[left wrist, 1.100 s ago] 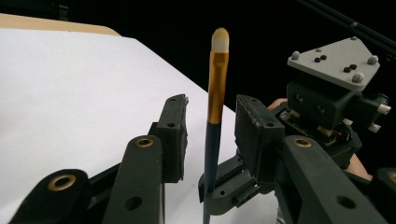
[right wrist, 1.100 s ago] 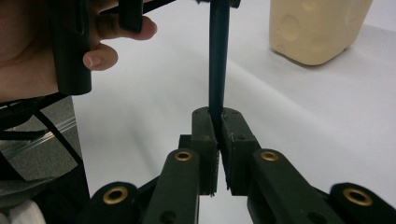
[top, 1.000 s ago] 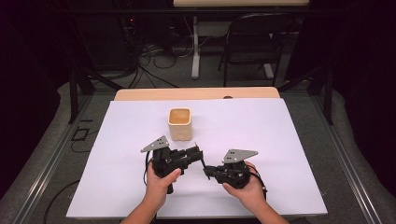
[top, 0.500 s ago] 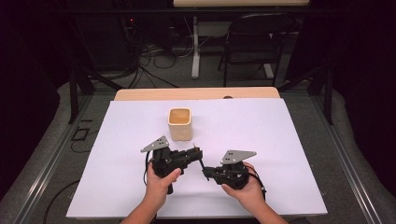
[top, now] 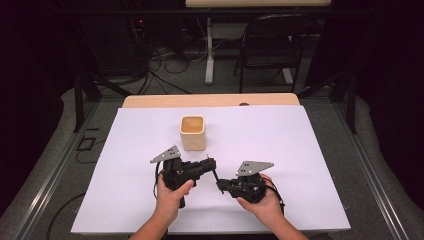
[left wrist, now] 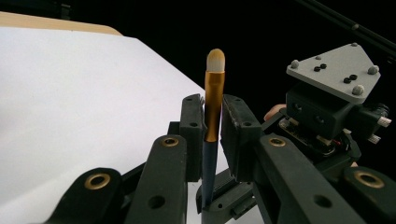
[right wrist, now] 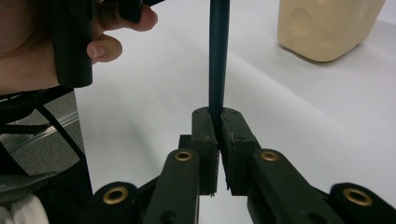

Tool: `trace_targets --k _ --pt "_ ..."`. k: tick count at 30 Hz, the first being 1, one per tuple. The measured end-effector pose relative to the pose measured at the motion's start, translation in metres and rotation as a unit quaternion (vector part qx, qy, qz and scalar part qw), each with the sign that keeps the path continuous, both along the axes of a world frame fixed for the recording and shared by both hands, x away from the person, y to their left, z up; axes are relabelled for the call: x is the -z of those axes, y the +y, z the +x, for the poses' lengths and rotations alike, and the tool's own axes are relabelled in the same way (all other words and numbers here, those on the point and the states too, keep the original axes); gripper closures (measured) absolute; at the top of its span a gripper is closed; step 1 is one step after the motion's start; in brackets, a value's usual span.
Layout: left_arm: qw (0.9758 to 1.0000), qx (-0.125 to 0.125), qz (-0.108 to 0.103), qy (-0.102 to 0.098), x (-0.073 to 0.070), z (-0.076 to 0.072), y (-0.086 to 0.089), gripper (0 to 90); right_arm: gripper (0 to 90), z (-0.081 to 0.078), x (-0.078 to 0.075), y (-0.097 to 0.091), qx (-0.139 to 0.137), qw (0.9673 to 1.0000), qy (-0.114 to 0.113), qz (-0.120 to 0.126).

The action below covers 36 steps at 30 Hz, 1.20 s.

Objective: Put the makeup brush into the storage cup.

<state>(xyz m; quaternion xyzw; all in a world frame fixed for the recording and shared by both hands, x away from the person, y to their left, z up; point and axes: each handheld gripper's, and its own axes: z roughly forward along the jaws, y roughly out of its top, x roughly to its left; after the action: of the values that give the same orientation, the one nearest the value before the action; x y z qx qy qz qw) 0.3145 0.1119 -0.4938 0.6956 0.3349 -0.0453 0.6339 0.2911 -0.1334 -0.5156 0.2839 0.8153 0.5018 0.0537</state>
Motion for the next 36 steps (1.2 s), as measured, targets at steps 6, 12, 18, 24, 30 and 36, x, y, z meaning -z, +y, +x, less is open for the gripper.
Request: trace_targets --k 6,12,18,24,30,36 --pt "1.0 0.0 0.0 0.002 -0.0002 -0.0003 0.0002 81.0 84.7 0.0001 0.0 0.0 0.0 1.0 0.0 0.0" --pt "1.0 0.001 -0.001 0.004 -0.0003 -0.0004 0.0003 82.3 84.7 0.0 0.0001 0.0001 -0.002 1.0 0.002 0.0" --pt "1.0 -0.001 0.0 0.003 0.0001 -0.0005 0.0004 82.8 84.7 0.0 0.0005 0.0003 -0.001 1.0 0.002 0.001" --pt "1.0 -0.004 -0.002 0.006 0.0002 -0.0007 0.0006 83.1 84.7 -0.0002 0.0005 0.0005 -0.001 1.0 0.003 0.002" --pt "1.0 -0.004 0.0 0.004 0.0001 -0.0009 0.0006 83.2 84.7 -0.0002 0.0005 0.0004 -0.001 1.0 0.003 0.002" --pt "1.0 -0.004 0.0 0.003 -0.0001 -0.0011 0.0005 83.3 84.6 -0.0002 0.0005 0.0004 -0.001 1.0 0.002 0.002"
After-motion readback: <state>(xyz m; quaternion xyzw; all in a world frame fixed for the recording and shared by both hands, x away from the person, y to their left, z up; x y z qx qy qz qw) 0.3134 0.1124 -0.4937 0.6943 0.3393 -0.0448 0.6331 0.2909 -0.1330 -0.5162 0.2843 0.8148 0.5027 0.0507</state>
